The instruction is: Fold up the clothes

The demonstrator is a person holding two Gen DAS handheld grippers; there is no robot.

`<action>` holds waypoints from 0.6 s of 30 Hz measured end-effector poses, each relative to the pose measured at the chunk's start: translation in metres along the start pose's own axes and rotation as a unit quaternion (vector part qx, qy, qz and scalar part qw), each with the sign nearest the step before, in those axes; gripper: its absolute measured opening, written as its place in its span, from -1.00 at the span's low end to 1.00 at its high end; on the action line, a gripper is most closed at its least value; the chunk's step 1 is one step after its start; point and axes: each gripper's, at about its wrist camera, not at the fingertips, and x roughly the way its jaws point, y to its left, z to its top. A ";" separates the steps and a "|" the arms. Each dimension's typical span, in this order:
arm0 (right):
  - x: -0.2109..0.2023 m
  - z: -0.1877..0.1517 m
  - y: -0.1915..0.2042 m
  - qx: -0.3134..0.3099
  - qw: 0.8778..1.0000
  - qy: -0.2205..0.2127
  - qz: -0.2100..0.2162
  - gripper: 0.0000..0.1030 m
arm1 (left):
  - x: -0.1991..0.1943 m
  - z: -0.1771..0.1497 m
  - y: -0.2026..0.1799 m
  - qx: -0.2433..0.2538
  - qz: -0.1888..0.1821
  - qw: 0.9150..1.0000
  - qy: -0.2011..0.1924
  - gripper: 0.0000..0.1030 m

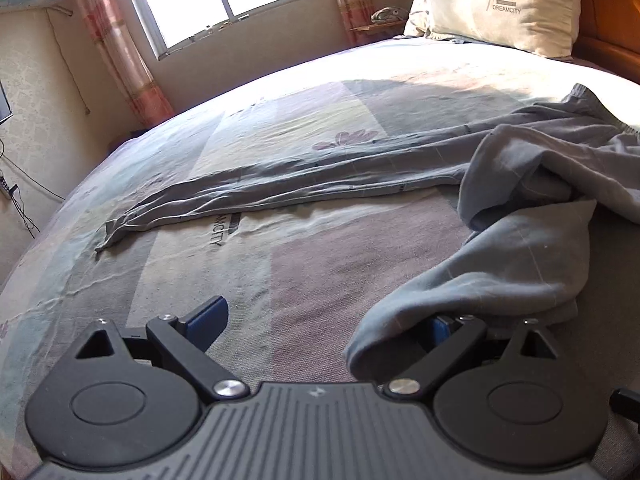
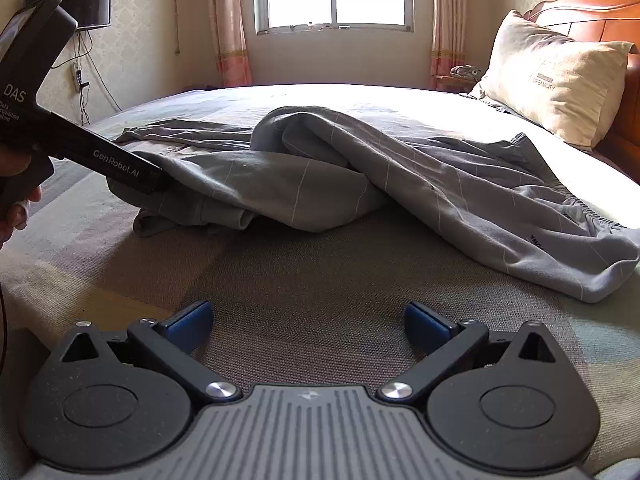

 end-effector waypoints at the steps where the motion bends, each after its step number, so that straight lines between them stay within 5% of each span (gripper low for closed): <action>1: 0.000 0.000 0.000 0.001 1.000 0.000 0.000 1.00 | -0.001 0.002 0.008 -0.026 0.006 1.000 -0.008 0.85; 5: 0.000 0.000 -0.001 0.003 1.000 -0.001 0.000 1.00 | 0.008 0.008 0.028 -0.074 -0.009 0.997 0.011 0.87; 9: 0.001 0.000 0.001 -0.002 1.000 0.000 -0.004 1.00 | 0.022 0.001 0.022 -0.045 -0.011 0.998 0.036 0.87; 18: 0.001 0.001 0.000 -0.006 1.000 0.002 -0.008 1.00 | 0.007 0.002 0.044 -0.026 0.105 0.994 -0.019 0.88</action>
